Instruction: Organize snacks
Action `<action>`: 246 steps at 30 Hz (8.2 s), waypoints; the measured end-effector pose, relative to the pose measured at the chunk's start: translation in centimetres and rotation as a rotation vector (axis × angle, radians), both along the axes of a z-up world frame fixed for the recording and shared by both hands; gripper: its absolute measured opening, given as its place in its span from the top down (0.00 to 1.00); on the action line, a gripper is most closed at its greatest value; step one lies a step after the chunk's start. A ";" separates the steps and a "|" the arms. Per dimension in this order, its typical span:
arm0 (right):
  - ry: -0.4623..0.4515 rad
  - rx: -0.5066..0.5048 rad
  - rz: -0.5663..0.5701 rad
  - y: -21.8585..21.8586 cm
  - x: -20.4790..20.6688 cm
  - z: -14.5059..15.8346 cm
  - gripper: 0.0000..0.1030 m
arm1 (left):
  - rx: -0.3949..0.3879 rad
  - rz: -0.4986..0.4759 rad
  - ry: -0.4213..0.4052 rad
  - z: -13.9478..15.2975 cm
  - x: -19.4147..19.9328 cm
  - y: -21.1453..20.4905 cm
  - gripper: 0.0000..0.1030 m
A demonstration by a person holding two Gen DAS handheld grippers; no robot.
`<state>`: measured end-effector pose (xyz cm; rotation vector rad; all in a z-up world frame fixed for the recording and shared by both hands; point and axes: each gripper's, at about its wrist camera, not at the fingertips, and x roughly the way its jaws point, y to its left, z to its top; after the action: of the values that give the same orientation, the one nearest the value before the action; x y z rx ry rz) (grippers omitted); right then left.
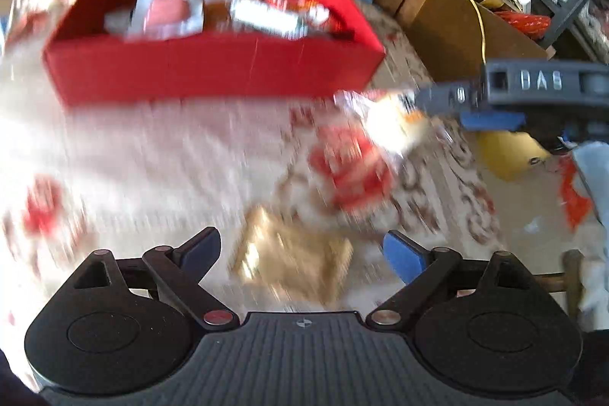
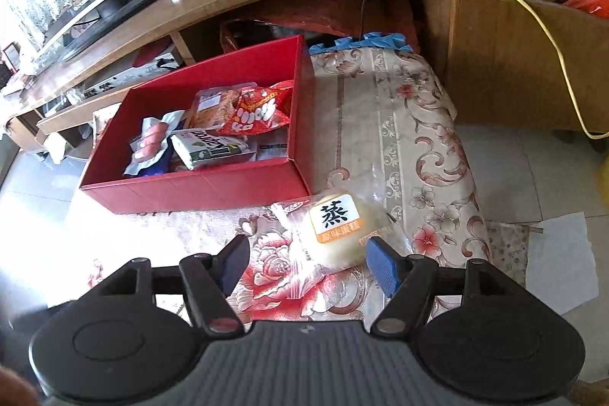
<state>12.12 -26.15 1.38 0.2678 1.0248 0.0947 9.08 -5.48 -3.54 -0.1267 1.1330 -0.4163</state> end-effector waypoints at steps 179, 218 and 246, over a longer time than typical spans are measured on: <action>-0.100 -0.086 0.128 7.3 6.1 2.3 0.31 | 0.122 0.040 -0.314 5.0 7.3 -0.6 0.52; -0.049 -0.105 0.084 6.8 13.7 -1.2 0.25 | 0.230 0.089 -0.314 2.5 14.3 -1.4 0.15; -0.172 -0.103 0.013 6.4 3.0 3.4 0.19 | 0.245 0.131 -0.395 5.7 6.0 0.7 0.00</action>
<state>15.15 -19.73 4.80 0.1565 0.8573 0.0756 15.04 -4.78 2.18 0.0935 0.7725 -0.1726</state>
